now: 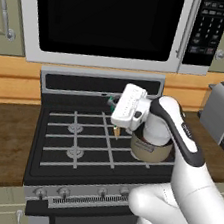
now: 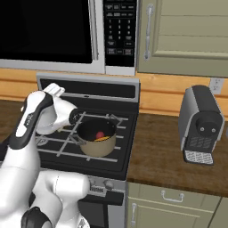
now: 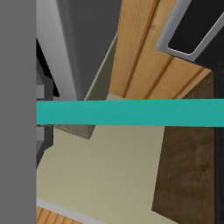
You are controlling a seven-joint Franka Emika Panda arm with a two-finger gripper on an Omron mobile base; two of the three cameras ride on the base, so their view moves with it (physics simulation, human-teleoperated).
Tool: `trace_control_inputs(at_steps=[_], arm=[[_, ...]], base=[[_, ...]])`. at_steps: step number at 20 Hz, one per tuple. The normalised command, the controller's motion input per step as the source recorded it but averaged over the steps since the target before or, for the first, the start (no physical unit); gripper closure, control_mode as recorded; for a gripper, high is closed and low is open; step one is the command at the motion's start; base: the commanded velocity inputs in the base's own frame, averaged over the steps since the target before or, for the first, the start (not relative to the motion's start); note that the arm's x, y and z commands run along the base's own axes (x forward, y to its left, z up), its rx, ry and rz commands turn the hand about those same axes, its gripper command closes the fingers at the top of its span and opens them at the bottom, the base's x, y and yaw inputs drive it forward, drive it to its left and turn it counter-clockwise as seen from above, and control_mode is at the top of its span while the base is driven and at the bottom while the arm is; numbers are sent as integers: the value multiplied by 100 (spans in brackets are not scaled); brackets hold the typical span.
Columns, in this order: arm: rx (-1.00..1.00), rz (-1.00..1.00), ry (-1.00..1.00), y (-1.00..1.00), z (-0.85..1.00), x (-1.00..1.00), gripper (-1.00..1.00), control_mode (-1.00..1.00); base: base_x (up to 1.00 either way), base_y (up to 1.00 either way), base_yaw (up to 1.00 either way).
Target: Put the corn and tomato in the pot. Retrieve the spatula and lightly stir the vegetables in the pot.
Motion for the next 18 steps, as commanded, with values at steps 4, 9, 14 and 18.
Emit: trace_control_inputs(at_steps=[4, 9, 14, 18], arm=[[2, 0, 0, -33, 0, 0, 100, -100], [5, -4, 5, -59, 8, 9, 100, -100], [10, -6, 0, -35, 14, 26, 100, -100], [9, -6, 0, -50, 16, 23, 100, -100]], base=[[0, 0, 0], [0, 0, 0], [0, 0, 0], [0, 0, 0]])
